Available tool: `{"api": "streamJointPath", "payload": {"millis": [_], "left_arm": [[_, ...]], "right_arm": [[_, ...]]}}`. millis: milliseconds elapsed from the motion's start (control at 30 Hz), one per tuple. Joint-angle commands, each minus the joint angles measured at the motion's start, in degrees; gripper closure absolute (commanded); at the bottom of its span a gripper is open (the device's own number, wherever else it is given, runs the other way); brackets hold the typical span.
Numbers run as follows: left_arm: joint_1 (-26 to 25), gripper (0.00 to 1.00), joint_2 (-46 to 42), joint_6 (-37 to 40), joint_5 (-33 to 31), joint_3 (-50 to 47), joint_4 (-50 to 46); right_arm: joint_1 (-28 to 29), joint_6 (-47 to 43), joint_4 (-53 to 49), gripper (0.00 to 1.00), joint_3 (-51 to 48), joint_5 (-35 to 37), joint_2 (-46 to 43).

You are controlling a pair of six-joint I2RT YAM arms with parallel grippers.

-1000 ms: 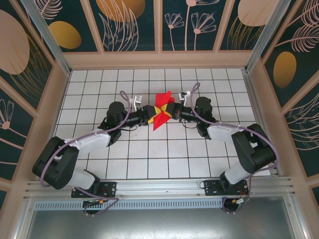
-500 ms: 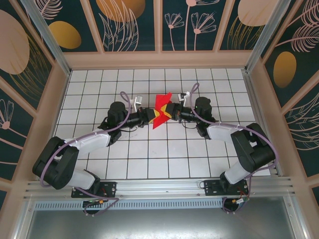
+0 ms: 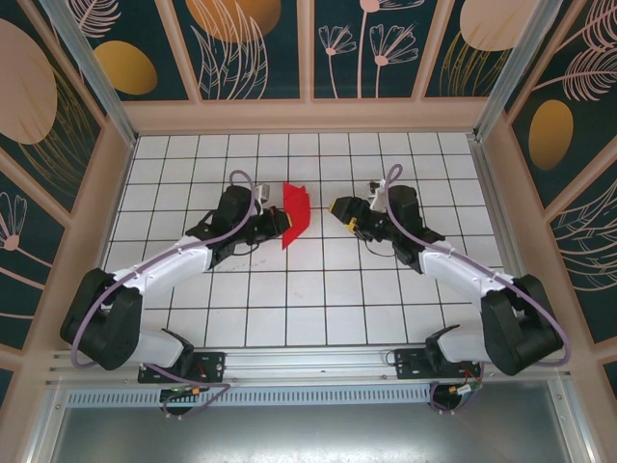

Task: Fold a paper plane with a square sheet of paper (pick it up from the middle)
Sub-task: Turn over the paper at the center of the table.

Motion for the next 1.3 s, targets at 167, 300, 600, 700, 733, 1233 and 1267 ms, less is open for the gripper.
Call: {"api": "streamJointPath", "payload": {"millis": [167, 300, 600, 700, 733, 1233, 1267], "left_arm": [[-0.29, 0.91, 0.08, 11.36, -34.48, 9.49, -28.22], [-3.10, 0.92, 3.40, 9.22, -45.07, 10.77, -33.96], [-9.42, 0.89, 16.79, 4.65, -44.80, 15.00, -33.65], [-9.71, 0.68, 17.27, 5.19, -35.76, 14.06, -27.28], [-9.68, 0.63, 16.74, 5.34, -33.51, 13.28, -25.25], [2.11, 0.09, -0.96, 4.48, -23.95, 0.78, -12.06], [2.77, 0.06, -2.10, 4.18, -26.07, 0.13, -12.67]], "right_arm": [[0.86, -5.56, -12.88, 0.26, 1.14, 14.67, -3.20], [1.90, -4.29, -13.97, 0.26, 0.55, 17.69, -3.22], [3.77, -1.28, -15.10, 0.26, 0.09, 22.39, -2.10], [3.97, -0.02, -14.94, 0.26, -0.29, 22.77, -2.16], [4.20, 0.12, -15.02, 0.26, -0.43, 23.03, -2.06], [18.51, 2.09, -8.84, 0.44, 10.34, 26.84, 15.81], [20.22, 2.27, -8.60, 0.48, 12.72, 26.93, 18.41]]}}
